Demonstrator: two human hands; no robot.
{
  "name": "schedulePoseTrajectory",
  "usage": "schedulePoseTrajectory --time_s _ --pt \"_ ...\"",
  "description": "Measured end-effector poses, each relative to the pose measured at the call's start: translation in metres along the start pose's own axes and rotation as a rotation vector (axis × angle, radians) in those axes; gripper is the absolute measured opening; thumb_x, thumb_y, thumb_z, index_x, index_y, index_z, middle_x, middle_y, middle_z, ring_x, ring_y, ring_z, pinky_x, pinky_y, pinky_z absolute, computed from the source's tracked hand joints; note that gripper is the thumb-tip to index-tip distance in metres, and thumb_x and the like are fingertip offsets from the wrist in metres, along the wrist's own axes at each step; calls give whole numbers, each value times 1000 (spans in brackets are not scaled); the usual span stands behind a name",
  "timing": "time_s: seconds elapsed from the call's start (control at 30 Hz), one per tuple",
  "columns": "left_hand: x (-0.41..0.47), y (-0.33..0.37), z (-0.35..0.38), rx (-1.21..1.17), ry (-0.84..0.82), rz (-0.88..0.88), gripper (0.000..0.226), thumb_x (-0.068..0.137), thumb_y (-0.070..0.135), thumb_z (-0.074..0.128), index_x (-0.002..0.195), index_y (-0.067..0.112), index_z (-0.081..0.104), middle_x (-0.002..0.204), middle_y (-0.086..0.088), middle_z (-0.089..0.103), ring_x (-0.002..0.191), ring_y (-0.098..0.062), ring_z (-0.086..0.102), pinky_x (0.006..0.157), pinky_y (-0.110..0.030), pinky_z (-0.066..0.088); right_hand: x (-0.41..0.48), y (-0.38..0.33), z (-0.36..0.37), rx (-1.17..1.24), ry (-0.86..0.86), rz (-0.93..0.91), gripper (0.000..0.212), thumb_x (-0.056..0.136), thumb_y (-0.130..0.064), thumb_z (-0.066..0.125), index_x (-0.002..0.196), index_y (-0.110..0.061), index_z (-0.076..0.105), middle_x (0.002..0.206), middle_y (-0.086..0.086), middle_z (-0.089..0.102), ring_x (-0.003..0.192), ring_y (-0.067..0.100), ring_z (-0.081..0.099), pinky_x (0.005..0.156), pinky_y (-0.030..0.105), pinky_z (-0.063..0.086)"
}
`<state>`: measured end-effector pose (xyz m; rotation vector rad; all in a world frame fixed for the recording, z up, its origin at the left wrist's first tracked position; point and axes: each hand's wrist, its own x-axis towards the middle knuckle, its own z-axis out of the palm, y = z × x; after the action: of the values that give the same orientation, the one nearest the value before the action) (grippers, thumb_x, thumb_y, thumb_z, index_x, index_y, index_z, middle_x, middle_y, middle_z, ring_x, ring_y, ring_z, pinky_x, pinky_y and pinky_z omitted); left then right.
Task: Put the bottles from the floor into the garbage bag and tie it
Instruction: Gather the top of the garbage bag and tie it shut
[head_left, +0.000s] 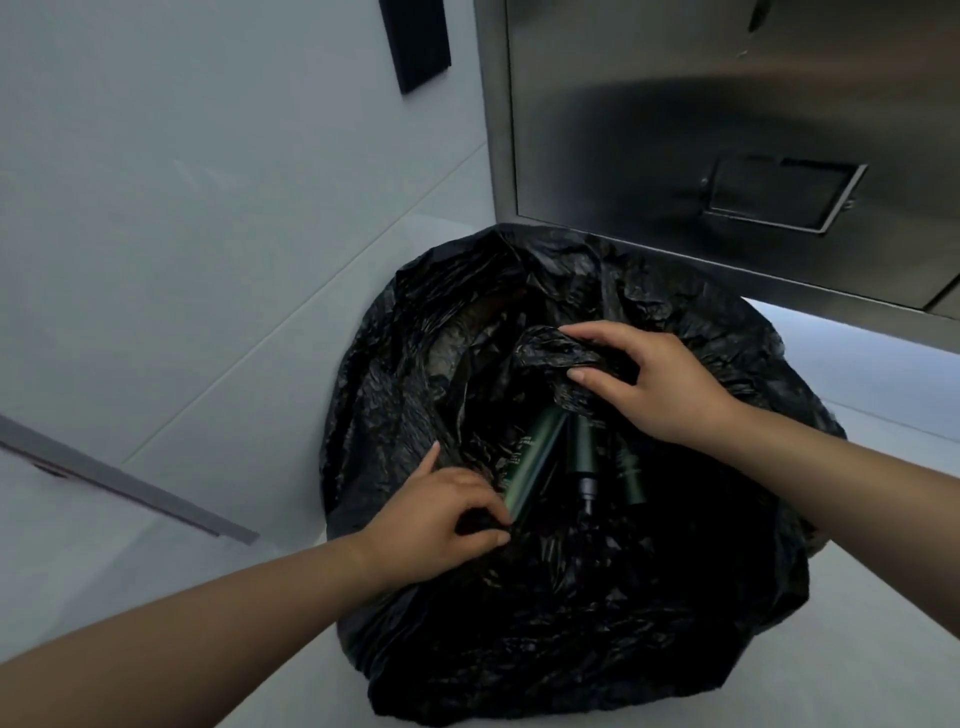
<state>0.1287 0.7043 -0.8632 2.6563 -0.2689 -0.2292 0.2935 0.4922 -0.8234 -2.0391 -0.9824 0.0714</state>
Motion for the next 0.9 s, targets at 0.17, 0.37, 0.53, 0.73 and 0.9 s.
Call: schedulePoseTrajectory --time_s 0.17,0.37,0.53,0.73,0.9 --pt "11 -1 -7 -165 98 -51 25 83 56 55 101 39 58 119 23 54 116 10 43 117 -39 18 -6 8 -11 -13 46 30 48 77 -57 53 123 -41 51 110 -30 54 109 -13 48 89 -1 32" --pt "-1 -5 -7 42 -154 47 86 61 82 55 136 47 30 150 22 24 141 5 1 113 -34 -15 -2 10 -2 -10 20 34 42 82 -39 63 122 -42 52 103 -42 50 101 -25 46 84 -3 32" --pt "-6 -12 -1 116 -198 113 75 68 75 56 132 42 38 139 15 40 136 0 23 115 -36 -12 3 5 2 -8 -3 37 42 82 -41 62 123 -43 50 105 -38 52 105 -16 50 86 -1 35" --pt "-5 -21 3 64 -172 97 36 86 55 52 110 31 61 109 9 63 107 -7 52 115 -34 22 7 2 5 -24 -25 51 42 82 -43 61 123 -43 50 109 -29 54 109 -9 49 88 8 36" --pt "4 -25 -11 -215 76 -61 23 83 45 63 96 27 68 87 17 65 85 3 59 75 -16 46 12 -3 4 -28 -20 55 42 83 -41 62 123 -43 51 108 -29 56 109 -9 50 88 3 37"
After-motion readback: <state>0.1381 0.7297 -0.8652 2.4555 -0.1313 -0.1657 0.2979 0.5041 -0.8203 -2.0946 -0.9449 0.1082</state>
